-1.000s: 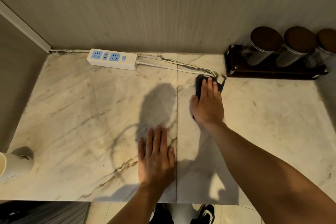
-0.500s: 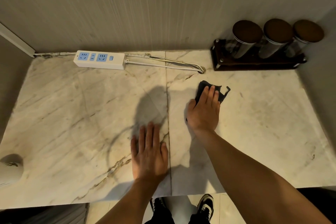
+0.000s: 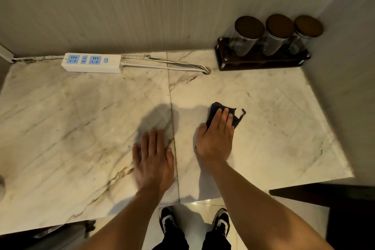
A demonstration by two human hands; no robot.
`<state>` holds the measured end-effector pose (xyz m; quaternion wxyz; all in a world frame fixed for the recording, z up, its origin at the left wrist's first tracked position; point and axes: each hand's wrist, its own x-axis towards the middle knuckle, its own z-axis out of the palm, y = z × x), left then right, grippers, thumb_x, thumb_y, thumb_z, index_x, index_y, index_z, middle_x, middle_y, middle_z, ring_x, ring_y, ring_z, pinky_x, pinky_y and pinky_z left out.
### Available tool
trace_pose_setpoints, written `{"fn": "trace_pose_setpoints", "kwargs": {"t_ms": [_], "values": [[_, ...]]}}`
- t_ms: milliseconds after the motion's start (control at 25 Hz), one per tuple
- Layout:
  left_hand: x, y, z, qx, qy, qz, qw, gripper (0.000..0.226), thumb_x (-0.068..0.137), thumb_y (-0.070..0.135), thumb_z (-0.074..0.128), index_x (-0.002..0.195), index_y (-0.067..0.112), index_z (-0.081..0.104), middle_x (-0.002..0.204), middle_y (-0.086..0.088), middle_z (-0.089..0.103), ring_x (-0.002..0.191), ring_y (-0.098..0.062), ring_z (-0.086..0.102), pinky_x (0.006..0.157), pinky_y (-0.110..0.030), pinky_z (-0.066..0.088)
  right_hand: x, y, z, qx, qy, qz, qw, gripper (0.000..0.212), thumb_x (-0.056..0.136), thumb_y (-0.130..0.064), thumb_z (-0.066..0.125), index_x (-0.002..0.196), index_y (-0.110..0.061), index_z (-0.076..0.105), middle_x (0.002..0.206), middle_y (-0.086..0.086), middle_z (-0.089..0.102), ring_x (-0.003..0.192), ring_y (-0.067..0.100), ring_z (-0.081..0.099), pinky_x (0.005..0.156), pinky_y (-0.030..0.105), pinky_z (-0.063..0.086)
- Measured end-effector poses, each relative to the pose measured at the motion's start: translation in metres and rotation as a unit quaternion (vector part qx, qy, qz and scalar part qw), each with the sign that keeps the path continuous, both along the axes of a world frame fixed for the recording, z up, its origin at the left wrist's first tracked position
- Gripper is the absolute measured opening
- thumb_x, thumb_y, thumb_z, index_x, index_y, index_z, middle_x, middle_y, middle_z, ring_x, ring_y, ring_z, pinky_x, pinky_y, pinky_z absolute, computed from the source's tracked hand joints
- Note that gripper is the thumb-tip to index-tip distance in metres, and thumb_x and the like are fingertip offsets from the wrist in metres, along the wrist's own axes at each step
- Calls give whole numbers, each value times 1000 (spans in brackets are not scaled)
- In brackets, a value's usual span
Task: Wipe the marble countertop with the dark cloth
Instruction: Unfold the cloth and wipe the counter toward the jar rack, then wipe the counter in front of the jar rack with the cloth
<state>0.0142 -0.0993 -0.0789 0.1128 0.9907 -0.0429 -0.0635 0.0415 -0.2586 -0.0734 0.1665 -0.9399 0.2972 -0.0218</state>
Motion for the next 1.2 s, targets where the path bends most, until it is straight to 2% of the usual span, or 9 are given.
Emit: {"fn": "trace_pose_setpoints", "kwargs": {"t_ms": [160, 400, 560, 680, 760, 920, 1080, 1200], "values": [[-1, 0, -2, 2, -5, -6, 1000, 60, 96, 43, 18, 151, 19, 9, 160, -5, 13, 147, -23, 5, 118, -48, 7, -24, 5, 0, 9, -11, -6, 1000, 64, 95, -33, 29, 151, -6, 12, 160, 12, 12, 147, 25, 4, 119, 40, 7], [-2, 0, 0, -1, -3, -19, 1000, 60, 97, 43, 13, 151, 18, 6, 161, -6, 7, 147, -24, -2, 118, -49, 1, -58, 15, -4, 11, -17, -1, 1000, 66, 94, -36, 26, 151, -6, 12, 160, 12, 13, 147, 24, 6, 119, 41, 9], [-1, -6, 6, 11, 14, -16, 1000, 59, 98, 39, 13, 151, 12, 9, 160, -10, 8, 146, -29, -3, 117, -52, -2, -75, 16, -6, 2, -19, 17, 1000, 66, 94, -36, 31, 150, -5, 17, 158, 14, 18, 146, 27, 12, 118, 43, 12], [-2, -16, 11, 20, 10, -29, 999, 58, 96, 25, 26, 149, 7, 11, 159, -15, 8, 146, -34, -4, 117, -55, -1, -87, 9, -5, -15, -7, 77, 997, 65, 93, -35, 32, 149, -5, 20, 158, 14, 20, 146, 27, 14, 118, 42, 13], [-2, -30, 16, -12, -3, -40, 999, 59, 93, 21, 31, 148, 6, 17, 159, -15, 12, 146, -33, 0, 117, -54, 1, -96, 0, -4, -28, -11, 113, 993, 64, 92, -35, 35, 148, -6, 26, 156, 14, 25, 144, 27, 20, 116, 42, 16], [-4, -60, 21, -75, -22, -53, 996, 52, 98, 23, 30, 147, 6, 23, 158, -12, 20, 146, -28, 8, 119, -48, 5, -111, -26, -1, -26, -8, 199, 980, 64, 92, -38, 37, 148, -9, 25, 156, 10, 23, 145, 23, 17, 116, 42, 17], [-4, -80, 13, -102, -19, -39, 994, 53, 98, 23, 32, 148, 6, 24, 157, -11, 24, 146, -28, 13, 119, -46, 7, -116, -55, 3, -36, -4, 301, 953, 62, 93, -38, 40, 147, -9, 30, 156, 9, 26, 144, 22, 20, 115, 44, 24], [2, -93, 7, -106, -15, -8, 994, 53, 97, 24, 29, 148, 8, 24, 157, -9, 24, 146, -26, 12, 118, -46, 6, -113, -76, 4, -36, 9, 371, 928, 61, 95, -39, 39, 148, -11, 27, 157, 7, 22, 146, 19, 14, 115, 44, 24]]}}
